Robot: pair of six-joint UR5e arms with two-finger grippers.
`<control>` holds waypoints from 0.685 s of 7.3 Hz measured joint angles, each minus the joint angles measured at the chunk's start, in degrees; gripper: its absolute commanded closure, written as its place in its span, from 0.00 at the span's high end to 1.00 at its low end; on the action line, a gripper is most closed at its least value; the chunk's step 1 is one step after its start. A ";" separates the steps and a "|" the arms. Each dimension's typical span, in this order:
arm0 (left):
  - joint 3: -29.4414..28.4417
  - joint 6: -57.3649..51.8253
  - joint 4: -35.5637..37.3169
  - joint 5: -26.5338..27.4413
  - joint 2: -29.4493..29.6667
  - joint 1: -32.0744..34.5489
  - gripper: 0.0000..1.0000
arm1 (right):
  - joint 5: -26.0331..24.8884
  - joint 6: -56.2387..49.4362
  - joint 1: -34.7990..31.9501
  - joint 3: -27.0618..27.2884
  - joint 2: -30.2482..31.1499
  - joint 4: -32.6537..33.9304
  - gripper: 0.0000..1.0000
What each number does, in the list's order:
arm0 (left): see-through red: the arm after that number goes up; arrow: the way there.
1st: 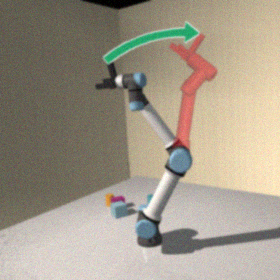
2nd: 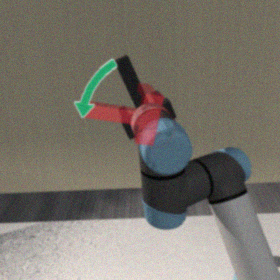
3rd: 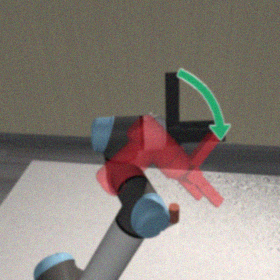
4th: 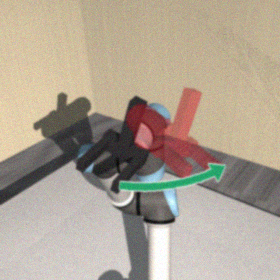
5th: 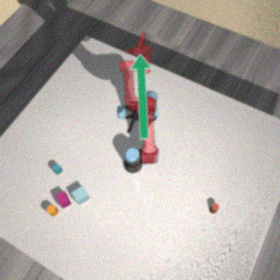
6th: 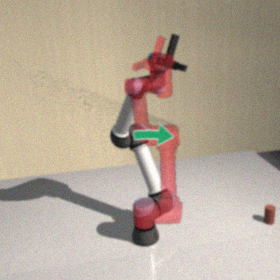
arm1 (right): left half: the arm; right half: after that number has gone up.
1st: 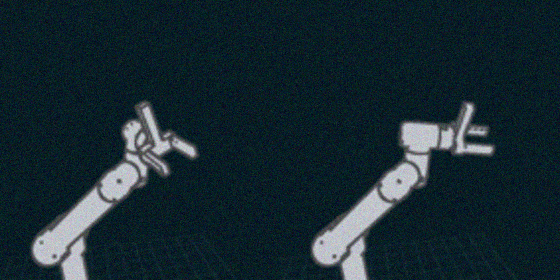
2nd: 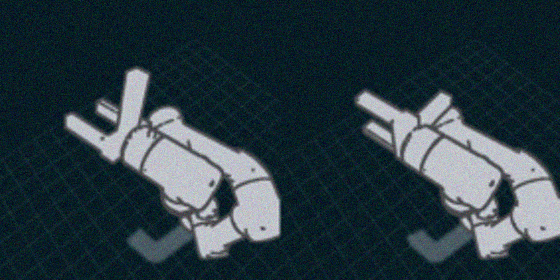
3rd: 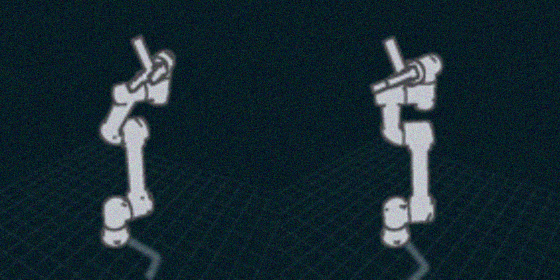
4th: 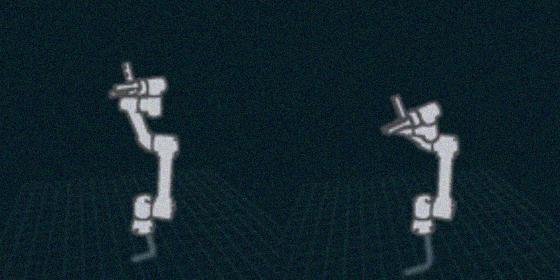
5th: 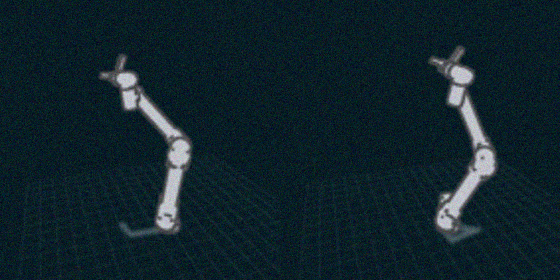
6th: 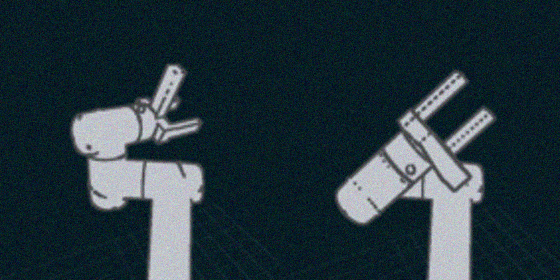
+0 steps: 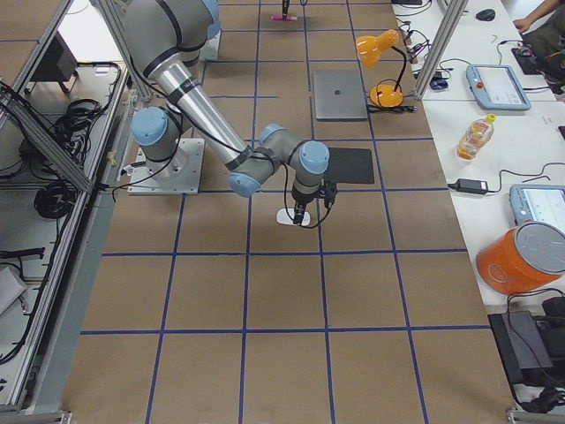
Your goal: Place pen and mouse around notebook
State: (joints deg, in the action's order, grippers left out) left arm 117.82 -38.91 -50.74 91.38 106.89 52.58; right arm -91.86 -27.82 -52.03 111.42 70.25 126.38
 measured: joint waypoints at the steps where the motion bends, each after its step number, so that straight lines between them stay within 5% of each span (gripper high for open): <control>1: -0.78 9.74 -3.32 -1.76 -1.73 2.91 0.00 | -0.38 0.00 0.00 0.02 -0.43 0.13 1.00; 5: -1.95 69.45 -6.01 -9.44 -6.70 24.35 0.00 | -1.83 0.23 0.01 0.03 -1.42 0.18 1.00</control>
State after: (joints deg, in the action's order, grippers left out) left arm 115.86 30.54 -56.74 81.93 100.19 76.93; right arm -93.69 -27.58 -52.03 111.45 68.83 126.56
